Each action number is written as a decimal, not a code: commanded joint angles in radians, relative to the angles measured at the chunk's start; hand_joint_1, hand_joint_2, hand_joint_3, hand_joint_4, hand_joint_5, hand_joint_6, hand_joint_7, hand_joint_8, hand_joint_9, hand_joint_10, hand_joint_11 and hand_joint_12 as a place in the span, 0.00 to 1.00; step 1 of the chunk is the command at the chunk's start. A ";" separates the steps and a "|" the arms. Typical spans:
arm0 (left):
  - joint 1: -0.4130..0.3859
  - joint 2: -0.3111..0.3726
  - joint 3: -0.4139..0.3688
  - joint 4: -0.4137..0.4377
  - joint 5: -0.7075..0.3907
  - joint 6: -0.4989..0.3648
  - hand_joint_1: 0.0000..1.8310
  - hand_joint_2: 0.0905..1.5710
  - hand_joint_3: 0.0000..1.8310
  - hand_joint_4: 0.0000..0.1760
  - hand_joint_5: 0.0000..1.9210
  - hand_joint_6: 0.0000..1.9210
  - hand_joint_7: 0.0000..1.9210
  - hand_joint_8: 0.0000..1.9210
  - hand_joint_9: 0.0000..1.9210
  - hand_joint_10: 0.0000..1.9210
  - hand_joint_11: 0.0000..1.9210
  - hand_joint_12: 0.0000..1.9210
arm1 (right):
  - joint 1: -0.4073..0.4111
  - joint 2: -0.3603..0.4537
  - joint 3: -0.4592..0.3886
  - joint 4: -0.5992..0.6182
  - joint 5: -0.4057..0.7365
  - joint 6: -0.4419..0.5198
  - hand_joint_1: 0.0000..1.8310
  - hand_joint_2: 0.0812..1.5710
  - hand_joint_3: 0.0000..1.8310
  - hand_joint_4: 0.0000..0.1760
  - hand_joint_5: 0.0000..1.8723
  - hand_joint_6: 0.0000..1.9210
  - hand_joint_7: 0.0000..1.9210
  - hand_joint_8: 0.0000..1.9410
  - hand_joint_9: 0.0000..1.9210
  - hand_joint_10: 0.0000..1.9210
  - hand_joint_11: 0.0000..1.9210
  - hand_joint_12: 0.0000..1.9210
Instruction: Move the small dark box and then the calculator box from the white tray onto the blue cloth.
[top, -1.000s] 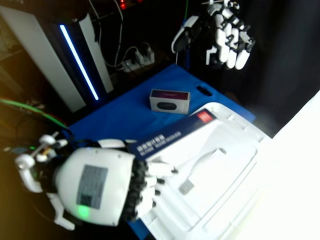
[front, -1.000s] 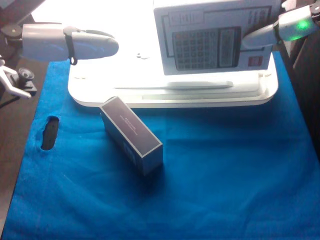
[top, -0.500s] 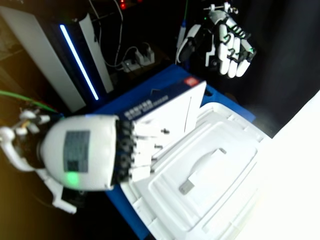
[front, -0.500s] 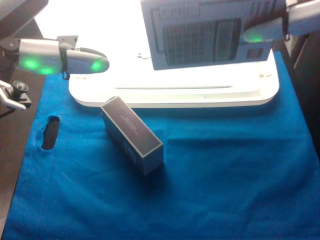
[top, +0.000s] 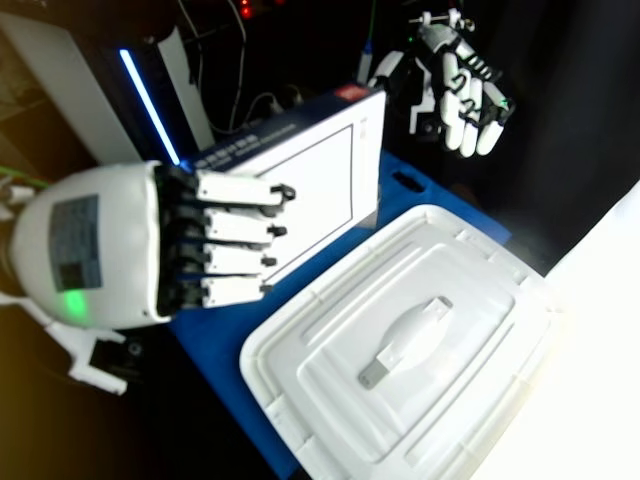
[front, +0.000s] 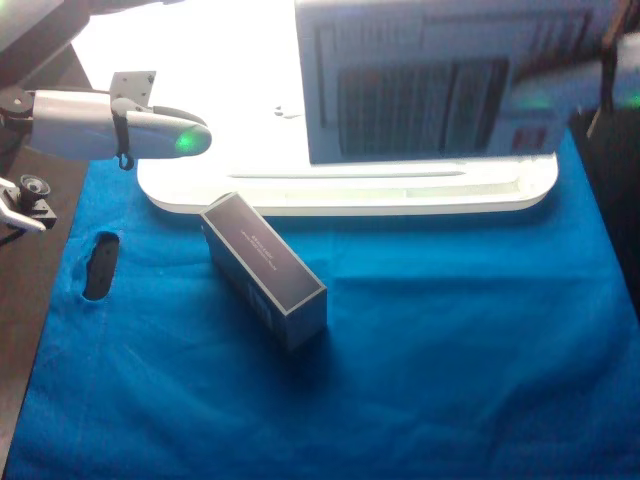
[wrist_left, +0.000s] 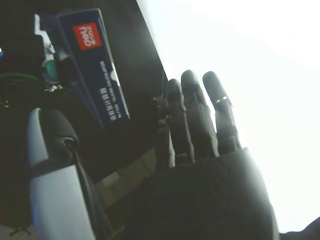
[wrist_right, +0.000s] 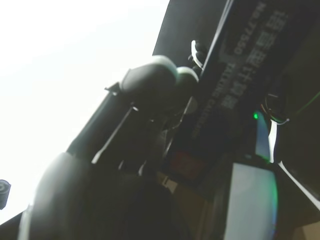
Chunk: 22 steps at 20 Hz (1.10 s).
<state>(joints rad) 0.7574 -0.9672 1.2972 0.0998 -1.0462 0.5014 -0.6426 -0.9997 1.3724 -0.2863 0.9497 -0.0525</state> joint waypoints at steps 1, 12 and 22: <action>-0.005 0.007 -0.002 -0.041 -0.124 -0.001 0.43 0.52 0.00 0.13 0.13 0.00 0.24 0.00 0.23 0.00 0.00 0.47 | -0.004 0.002 -0.003 0.078 0.147 0.007 0.61 0.74 0.00 0.00 0.45 0.61 0.63 0.45 0.65 0.61 0.60 0.75; 0.038 0.010 -0.009 -0.080 -0.149 0.003 0.45 0.52 0.00 0.20 0.14 0.00 0.24 0.00 0.23 0.00 0.00 0.46 | -0.202 -0.043 -0.032 0.177 0.225 -0.003 0.62 0.73 0.00 0.00 0.47 0.58 0.67 0.39 0.72 0.56 0.68 0.72; 0.053 0.009 -0.013 -0.090 -0.161 0.003 0.43 0.51 0.00 0.32 0.13 0.00 0.23 0.00 0.23 0.00 0.00 0.44 | -0.231 -0.063 -0.040 0.182 0.226 -0.017 0.44 0.64 0.00 0.00 0.42 0.08 0.65 0.20 0.63 0.49 0.55 0.75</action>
<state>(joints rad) 0.8158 -0.9619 1.2850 0.0425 -1.0832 0.5079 -0.8837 -1.0630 1.3338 -0.1509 1.0500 -0.0822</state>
